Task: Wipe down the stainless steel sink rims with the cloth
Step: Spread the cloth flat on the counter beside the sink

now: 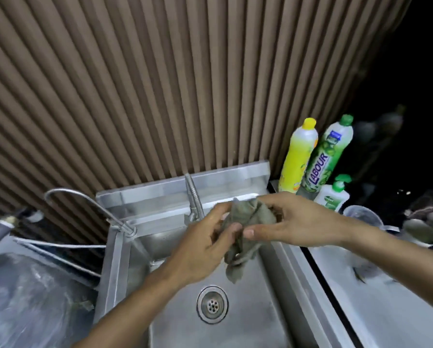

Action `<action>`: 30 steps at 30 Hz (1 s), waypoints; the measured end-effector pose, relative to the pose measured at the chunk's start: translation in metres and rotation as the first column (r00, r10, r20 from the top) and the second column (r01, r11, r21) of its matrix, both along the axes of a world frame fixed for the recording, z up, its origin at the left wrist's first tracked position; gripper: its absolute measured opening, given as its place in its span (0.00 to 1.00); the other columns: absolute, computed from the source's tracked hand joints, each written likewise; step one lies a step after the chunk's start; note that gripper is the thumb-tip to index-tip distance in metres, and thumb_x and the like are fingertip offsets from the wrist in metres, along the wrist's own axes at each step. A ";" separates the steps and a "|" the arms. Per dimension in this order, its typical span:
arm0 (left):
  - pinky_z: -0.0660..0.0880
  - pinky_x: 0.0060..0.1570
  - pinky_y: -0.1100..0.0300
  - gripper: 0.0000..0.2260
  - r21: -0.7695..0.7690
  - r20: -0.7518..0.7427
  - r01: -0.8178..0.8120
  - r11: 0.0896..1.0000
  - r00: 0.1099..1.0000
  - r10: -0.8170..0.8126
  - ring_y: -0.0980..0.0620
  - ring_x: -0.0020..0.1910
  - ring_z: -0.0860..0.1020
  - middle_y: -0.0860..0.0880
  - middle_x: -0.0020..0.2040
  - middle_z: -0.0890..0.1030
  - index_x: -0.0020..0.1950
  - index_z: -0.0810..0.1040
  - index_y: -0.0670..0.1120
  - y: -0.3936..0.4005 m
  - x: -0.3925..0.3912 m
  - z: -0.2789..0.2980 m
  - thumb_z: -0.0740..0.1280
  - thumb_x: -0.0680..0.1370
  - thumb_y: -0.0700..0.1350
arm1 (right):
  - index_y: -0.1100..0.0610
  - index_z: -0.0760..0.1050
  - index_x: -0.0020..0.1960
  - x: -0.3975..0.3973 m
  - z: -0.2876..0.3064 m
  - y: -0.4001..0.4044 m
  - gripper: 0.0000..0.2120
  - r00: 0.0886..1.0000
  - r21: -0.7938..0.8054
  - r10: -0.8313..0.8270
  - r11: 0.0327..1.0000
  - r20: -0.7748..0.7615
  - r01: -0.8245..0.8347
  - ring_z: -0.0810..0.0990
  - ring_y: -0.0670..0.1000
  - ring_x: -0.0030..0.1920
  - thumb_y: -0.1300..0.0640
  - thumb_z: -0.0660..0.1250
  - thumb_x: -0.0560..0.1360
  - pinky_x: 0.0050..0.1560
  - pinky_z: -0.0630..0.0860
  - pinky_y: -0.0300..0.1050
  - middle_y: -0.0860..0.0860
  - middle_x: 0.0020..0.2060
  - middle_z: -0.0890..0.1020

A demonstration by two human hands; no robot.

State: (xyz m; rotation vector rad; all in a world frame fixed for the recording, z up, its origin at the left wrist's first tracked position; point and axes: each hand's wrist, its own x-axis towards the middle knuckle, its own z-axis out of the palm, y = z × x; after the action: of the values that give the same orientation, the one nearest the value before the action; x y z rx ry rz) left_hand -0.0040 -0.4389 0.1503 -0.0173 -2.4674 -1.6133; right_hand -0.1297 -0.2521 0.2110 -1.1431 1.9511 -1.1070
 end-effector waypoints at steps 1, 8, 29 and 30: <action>0.76 0.38 0.58 0.09 -0.001 -0.019 -0.012 1.000 1.000 0.012 0.59 0.39 0.82 0.58 0.43 0.85 0.63 0.75 0.63 -0.001 0.003 0.017 0.63 0.84 0.51 | 0.47 0.81 0.47 0.001 0.015 -0.004 0.07 0.996 -0.008 -0.026 1.000 -0.089 0.025 0.81 0.42 0.42 0.45 0.75 0.77 0.47 0.78 0.43 0.42 0.40 0.84; 0.79 0.51 0.45 0.09 0.122 0.017 -0.167 0.978 0.986 0.166 0.51 0.45 0.82 0.50 0.44 0.85 0.53 0.84 0.53 -0.022 0.019 0.085 0.64 0.82 0.44 | 0.62 0.75 0.46 0.022 0.071 -0.032 0.13 0.984 -0.039 -0.179 0.983 0.027 0.180 0.81 0.48 0.39 0.56 0.77 0.76 0.39 0.81 0.47 0.58 0.37 0.81; 0.72 0.46 0.56 0.15 0.306 0.162 -0.162 0.938 0.980 0.116 0.53 0.42 0.76 0.46 0.42 0.80 0.50 0.79 0.40 0.102 0.000 0.013 0.61 0.87 0.50 | 0.56 0.75 0.38 0.133 -0.034 0.072 0.14 0.396 -0.213 -0.689 0.339 0.607 0.916 0.78 0.52 0.41 0.54 0.76 0.77 0.45 0.75 0.45 0.56 0.37 0.78; 0.75 0.49 0.55 0.16 0.307 0.164 -0.136 0.942 0.982 0.088 0.52 0.43 0.77 0.43 0.43 0.82 0.50 0.79 0.40 0.120 -0.006 0.009 0.61 0.86 0.51 | 0.57 0.76 0.41 0.133 -0.038 0.090 0.12 0.354 -0.191 -0.673 0.307 0.649 0.932 0.79 0.53 0.43 0.53 0.76 0.76 0.47 0.76 0.46 0.58 0.40 0.78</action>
State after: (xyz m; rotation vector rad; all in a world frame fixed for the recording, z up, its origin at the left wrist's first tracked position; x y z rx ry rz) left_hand -0.0098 -0.3185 0.1590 0.2946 -2.2294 -2.0036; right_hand 0.0033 -0.1625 0.1726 0.1792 1.8245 -2.3726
